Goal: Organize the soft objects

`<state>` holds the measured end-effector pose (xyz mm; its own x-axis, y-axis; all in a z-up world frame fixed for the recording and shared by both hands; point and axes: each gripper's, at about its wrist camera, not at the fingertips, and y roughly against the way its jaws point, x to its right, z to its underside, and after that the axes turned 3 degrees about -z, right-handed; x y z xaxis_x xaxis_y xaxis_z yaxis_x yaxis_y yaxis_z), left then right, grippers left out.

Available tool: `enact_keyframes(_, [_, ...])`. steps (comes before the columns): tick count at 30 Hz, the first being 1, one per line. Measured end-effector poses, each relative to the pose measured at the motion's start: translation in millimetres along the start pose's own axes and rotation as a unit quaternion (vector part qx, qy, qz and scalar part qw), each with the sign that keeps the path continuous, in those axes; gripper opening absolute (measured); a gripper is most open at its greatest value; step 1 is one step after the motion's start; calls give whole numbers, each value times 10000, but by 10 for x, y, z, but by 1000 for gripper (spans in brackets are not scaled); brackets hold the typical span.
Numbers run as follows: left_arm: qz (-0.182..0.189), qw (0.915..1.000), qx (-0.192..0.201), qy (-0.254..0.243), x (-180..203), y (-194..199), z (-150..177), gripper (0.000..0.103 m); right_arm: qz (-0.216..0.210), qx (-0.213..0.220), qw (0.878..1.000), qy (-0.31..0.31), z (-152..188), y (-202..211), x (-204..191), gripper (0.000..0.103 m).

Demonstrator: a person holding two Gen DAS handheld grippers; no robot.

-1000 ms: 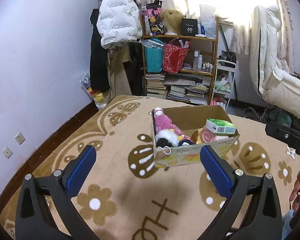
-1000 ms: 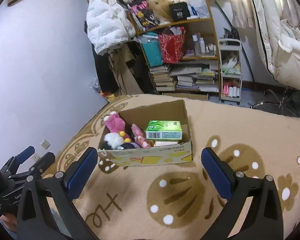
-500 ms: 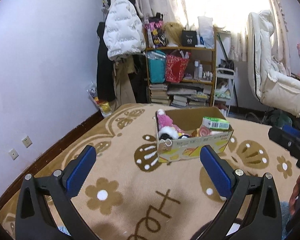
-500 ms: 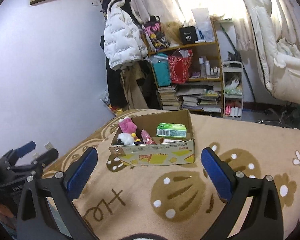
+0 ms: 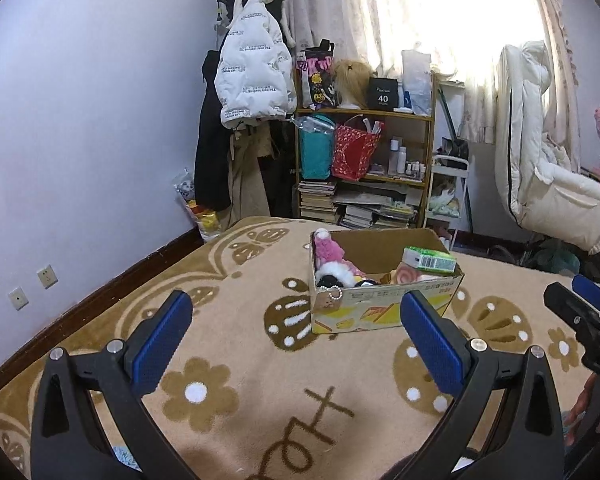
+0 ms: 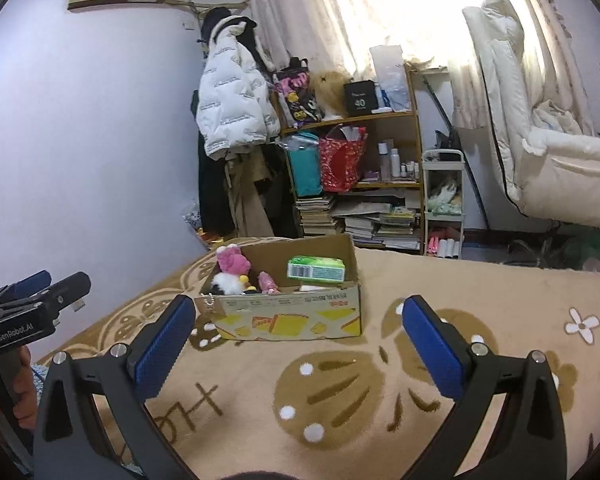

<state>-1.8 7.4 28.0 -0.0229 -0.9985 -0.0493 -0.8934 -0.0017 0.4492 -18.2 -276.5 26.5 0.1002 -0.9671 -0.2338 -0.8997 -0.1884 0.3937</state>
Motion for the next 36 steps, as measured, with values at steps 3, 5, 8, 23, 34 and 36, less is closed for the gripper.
enact_keyframes(3, [3, 9999, -34, -110, 50, -34, 28, 103, 26, -32, 10000, -73, 3, -24, 32, 103])
enact_keyframes(5, [28, 9998, -71, -180, 80, -57, 44, 103, 54, -26, 10000, -39, 10, -25, 16, 103])
enact_keyframes(8, [46, 9997, -119, -191, 103, -84, 58, 103, 46, -40, 10000, -28, 18, -26, -1, 103])
enact_keyframes(23, [-67, 9997, -186, -135, 82, -108, 72, 103, 25, -62, 10000, -23, 16, -24, 16, 103])
enact_keyframes(34, [-139, 9996, -194, -129, 89, -117, 75, 103, 56, -77, 9999, -129, 88, -22, 80, 103])
enact_keyframes(36, [-126, 9997, -193, -99, 82, -113, 77, 103, 76, -84, 9999, -102, 97, -12, 73, 103])
